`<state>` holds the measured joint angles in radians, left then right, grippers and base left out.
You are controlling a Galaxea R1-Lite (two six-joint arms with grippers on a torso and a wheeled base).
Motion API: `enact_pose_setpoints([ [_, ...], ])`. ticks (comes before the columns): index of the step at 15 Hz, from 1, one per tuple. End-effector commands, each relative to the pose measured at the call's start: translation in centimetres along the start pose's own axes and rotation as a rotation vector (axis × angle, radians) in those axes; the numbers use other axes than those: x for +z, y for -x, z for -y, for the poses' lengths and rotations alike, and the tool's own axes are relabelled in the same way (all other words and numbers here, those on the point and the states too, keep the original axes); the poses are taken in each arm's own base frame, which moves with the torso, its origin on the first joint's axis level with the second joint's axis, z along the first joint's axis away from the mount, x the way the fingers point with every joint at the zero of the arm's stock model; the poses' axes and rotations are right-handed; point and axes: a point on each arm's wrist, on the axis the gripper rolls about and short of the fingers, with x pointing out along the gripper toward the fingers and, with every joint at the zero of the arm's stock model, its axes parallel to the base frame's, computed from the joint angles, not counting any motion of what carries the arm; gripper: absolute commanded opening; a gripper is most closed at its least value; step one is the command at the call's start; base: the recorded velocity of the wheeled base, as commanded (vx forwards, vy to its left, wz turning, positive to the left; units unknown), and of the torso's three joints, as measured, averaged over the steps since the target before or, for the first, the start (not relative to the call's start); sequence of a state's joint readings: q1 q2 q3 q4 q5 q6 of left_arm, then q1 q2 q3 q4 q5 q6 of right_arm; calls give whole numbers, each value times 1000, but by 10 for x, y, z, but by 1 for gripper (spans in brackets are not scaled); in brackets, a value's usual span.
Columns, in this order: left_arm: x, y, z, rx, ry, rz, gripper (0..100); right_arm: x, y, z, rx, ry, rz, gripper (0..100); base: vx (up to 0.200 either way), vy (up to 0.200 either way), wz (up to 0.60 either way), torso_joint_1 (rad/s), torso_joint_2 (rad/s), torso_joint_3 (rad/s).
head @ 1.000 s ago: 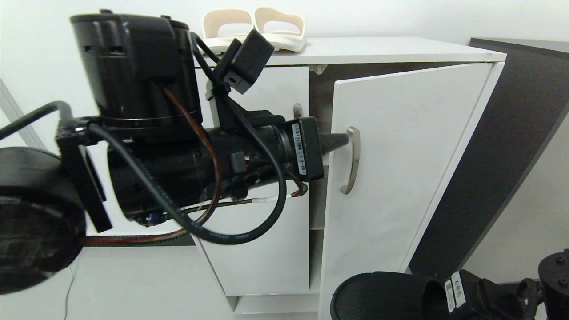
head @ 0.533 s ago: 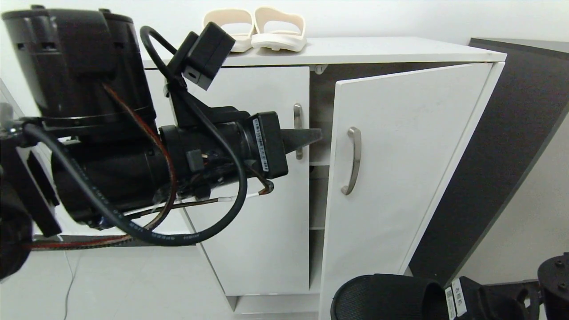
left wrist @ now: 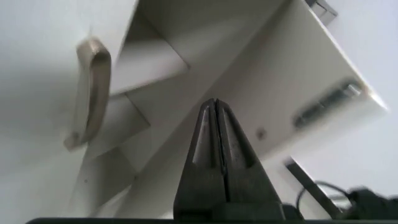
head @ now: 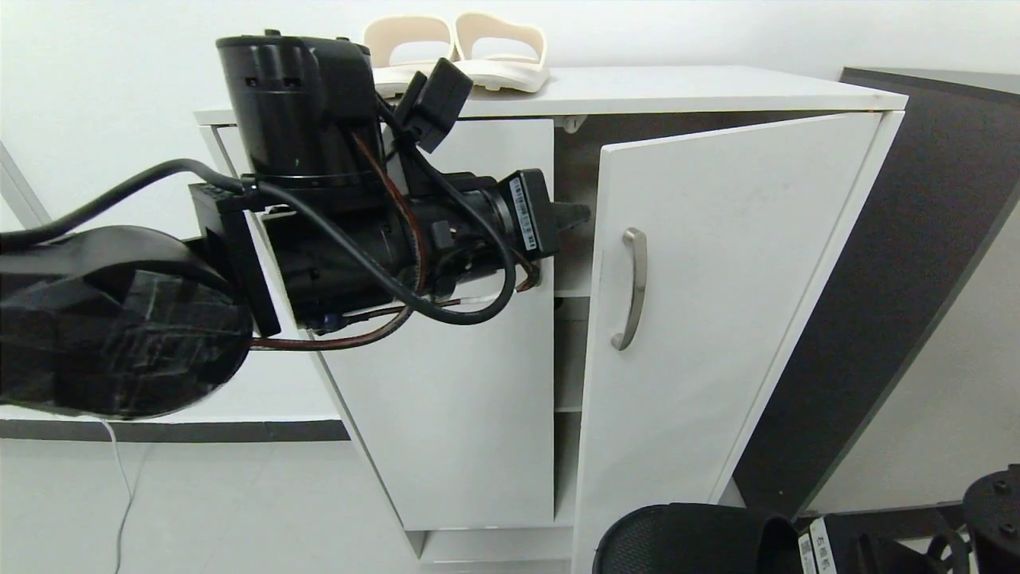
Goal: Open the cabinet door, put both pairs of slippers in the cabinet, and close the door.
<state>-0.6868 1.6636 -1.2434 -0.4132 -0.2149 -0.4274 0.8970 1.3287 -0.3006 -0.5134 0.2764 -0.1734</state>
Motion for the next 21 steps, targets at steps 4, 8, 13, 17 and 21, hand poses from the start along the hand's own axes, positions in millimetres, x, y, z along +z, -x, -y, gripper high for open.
enact_pose_setpoints([
  [4,-9,-15,-8,10,12,-22,0,0,-2,-4,23,10,-4,0,-50,0,0,-2,1,2],
  [8,-18,-28,-5,-4,10,-4,0,-5,-2,-9,43,16,-21,0,-200,0,0,0,4,0],
  [13,-48,-36,44,-120,2,-54,0,-5,2,-14,64,36,-6,0,-200,0,0,1,2,2],
  [17,-41,-23,43,-116,2,-38,0,-5,4,-15,67,69,-1,0,-50,0,0,-1,1,1],
  [21,-34,3,23,-55,-7,19,0,6,-9,4,-50,29,-9,0,0,0,0,0,0,0],
])
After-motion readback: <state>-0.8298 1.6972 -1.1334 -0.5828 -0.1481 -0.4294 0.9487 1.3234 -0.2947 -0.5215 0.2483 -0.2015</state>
